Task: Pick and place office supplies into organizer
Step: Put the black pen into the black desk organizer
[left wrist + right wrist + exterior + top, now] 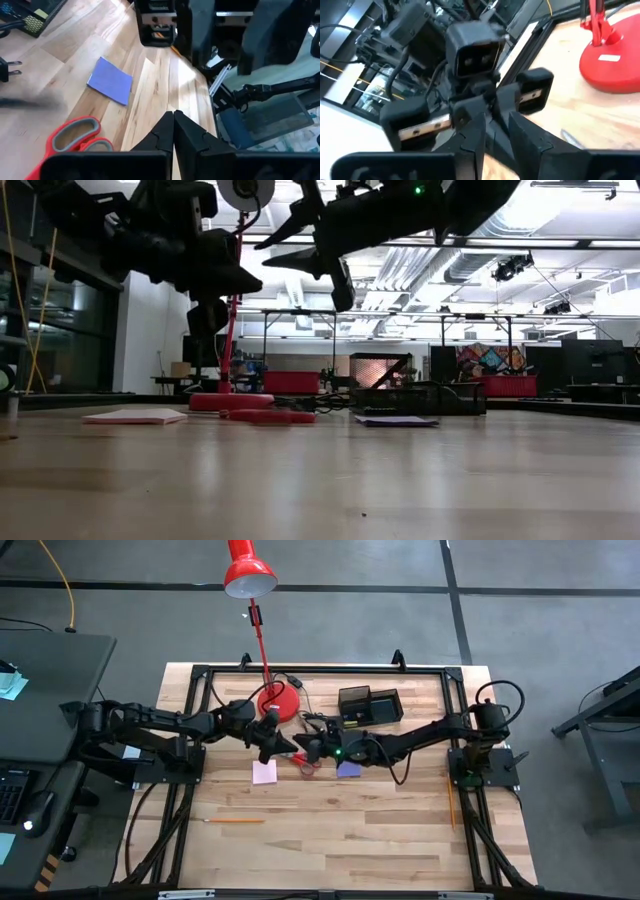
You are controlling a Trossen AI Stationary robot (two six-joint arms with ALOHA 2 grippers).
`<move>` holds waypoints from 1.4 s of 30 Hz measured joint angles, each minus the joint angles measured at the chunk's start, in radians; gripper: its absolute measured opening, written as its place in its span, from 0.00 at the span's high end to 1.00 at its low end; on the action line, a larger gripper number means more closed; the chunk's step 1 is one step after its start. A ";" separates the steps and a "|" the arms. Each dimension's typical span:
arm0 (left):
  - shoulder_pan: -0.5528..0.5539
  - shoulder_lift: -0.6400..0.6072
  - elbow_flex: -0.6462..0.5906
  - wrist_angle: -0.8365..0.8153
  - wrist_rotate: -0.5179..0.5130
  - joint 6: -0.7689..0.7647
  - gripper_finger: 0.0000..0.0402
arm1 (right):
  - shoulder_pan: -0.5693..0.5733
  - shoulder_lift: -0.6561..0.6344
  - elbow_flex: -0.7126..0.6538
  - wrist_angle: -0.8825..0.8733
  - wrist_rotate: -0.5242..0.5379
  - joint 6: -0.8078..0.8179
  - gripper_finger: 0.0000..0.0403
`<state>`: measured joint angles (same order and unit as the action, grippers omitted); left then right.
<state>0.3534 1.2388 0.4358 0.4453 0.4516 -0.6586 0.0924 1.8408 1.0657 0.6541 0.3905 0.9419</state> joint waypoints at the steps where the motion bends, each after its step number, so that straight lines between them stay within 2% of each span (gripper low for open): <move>1: 0.000 0.000 0.000 -0.001 0.001 0.000 0.99 | -0.002 0.000 0.000 0.000 -0.006 -0.003 0.81; 4: 0.000 -0.010 0.000 -0.003 0.007 -0.012 1.00 | -0.003 -0.002 0.000 -0.009 -0.033 -0.008 0.81; 9: 0.000 -0.033 0.000 0.008 0.003 -0.011 1.00 | -0.003 -0.013 0.000 -0.037 -0.010 -0.008 0.81; 14: 0.000 -0.032 0.000 0.024 0.048 0.059 1.00 | -0.016 -0.014 0.000 -0.059 -0.044 -0.062 0.81; 19: 0.000 -0.031 0.000 0.010 0.094 0.094 1.00 | -0.033 -0.015 0.000 -0.236 -0.125 -0.023 0.81; 23: 0.000 -0.031 0.000 0.001 0.127 0.113 1.00 | -0.037 -0.015 0.000 -0.407 -0.151 -0.034 0.81; 25: 0.000 -0.031 0.000 0.003 0.141 0.113 1.00 | -0.048 -0.015 0.000 -0.457 -0.207 -0.052 0.81; 28: 0.000 -0.031 0.000 0.021 0.151 0.114 1.00 | -0.071 -0.015 0.000 -0.539 -0.307 -0.115 0.80; 30: 0.000 -0.031 0.000 0.038 0.140 0.123 0.99 | -0.085 -0.015 0.000 -0.578 -0.332 -0.205 0.81; 33: 0.000 -0.031 0.000 0.063 0.096 0.153 0.93 | -0.110 -0.015 0.000 -0.629 -0.343 -0.223 0.82; 36: 0.000 -0.031 0.000 0.091 0.041 0.158 0.84 | -0.140 -0.015 0.000 -0.651 -0.396 -0.273 0.83; 38: 0.000 -0.030 0.000 0.114 0.005 0.153 0.76 | -0.156 -0.015 0.000 -0.665 -0.427 -0.367 0.83; 42: 0.000 -0.030 0.010 0.156 -0.003 0.124 0.62 | -0.184 -0.015 0.000 -0.702 -0.505 -0.622 0.81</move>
<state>0.3534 1.2087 0.4463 0.6018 0.4484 -0.5347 -0.0912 1.8256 1.0653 -0.0479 -0.1142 0.3197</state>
